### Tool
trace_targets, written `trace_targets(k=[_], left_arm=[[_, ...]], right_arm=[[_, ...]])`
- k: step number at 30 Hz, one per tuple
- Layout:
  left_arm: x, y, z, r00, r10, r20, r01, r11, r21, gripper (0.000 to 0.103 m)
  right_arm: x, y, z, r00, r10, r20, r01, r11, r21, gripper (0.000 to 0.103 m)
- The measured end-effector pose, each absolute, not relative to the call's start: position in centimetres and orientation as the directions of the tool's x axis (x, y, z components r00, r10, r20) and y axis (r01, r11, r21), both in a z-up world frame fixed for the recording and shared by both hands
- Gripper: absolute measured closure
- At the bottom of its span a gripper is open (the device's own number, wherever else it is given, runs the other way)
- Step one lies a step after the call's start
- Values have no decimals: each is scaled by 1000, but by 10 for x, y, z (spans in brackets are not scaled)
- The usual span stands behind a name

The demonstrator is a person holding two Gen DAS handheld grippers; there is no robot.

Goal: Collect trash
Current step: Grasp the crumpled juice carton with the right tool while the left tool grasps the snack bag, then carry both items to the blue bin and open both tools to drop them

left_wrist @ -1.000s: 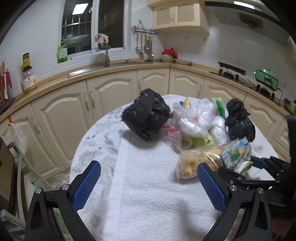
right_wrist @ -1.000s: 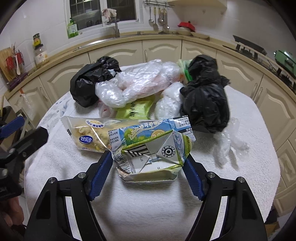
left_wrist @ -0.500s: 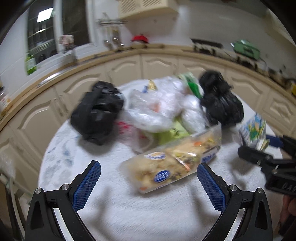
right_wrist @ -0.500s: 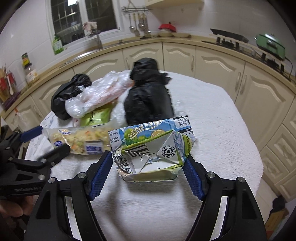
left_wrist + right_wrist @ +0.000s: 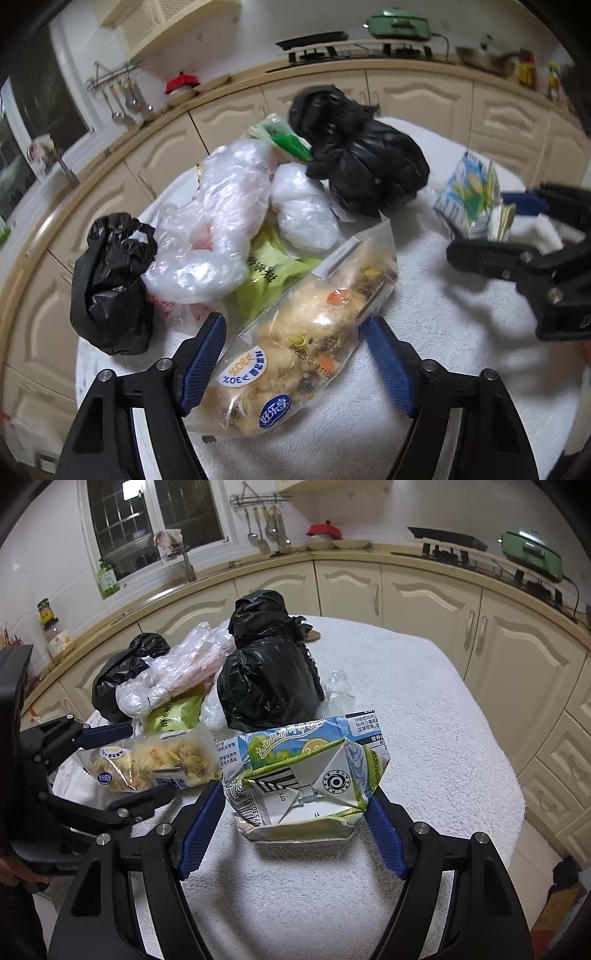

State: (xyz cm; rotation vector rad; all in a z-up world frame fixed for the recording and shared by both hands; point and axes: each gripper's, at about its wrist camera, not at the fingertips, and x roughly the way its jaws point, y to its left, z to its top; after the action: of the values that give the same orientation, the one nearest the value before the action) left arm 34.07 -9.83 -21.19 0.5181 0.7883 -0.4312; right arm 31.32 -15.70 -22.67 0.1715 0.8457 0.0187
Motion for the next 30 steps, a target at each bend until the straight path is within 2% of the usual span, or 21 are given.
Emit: trace_targets(k=[1,5,8,10,12,14,17,30], left_arm=[[340,-100,-213,630,-172,-758,550,787,278,42],[333,-107,-214,628,-173,-759,561,776,288,52],[330,-109,-211,625,-169,-762,560,778,286,52],[334,-113,-215,629,-150,-762,552,777,303,48],[335,-119,-217,646,-137,-751,548,768,331,50],[332,-122,-215,647,-152,-747,549,773,318,64],[326,-117,-210,651,-172,-739,532,798,283,71],[286,-72,-178,673,-294,-679,431,902,37,74]], right_arm=[[312,-157,-227,664,83,-743,53,986,157,27],[308,-157,-225,664,78,-744,56,987,153,27],[304,-157,-223,667,76,-741,59,986,154,27],[302,-157,-222,669,74,-739,64,986,156,27],[300,-158,-221,672,73,-737,69,985,161,27],[297,-158,-219,676,72,-733,68,985,159,27],[290,-159,-214,684,68,-727,68,985,156,27],[264,-175,-196,725,60,-686,83,981,173,27]])
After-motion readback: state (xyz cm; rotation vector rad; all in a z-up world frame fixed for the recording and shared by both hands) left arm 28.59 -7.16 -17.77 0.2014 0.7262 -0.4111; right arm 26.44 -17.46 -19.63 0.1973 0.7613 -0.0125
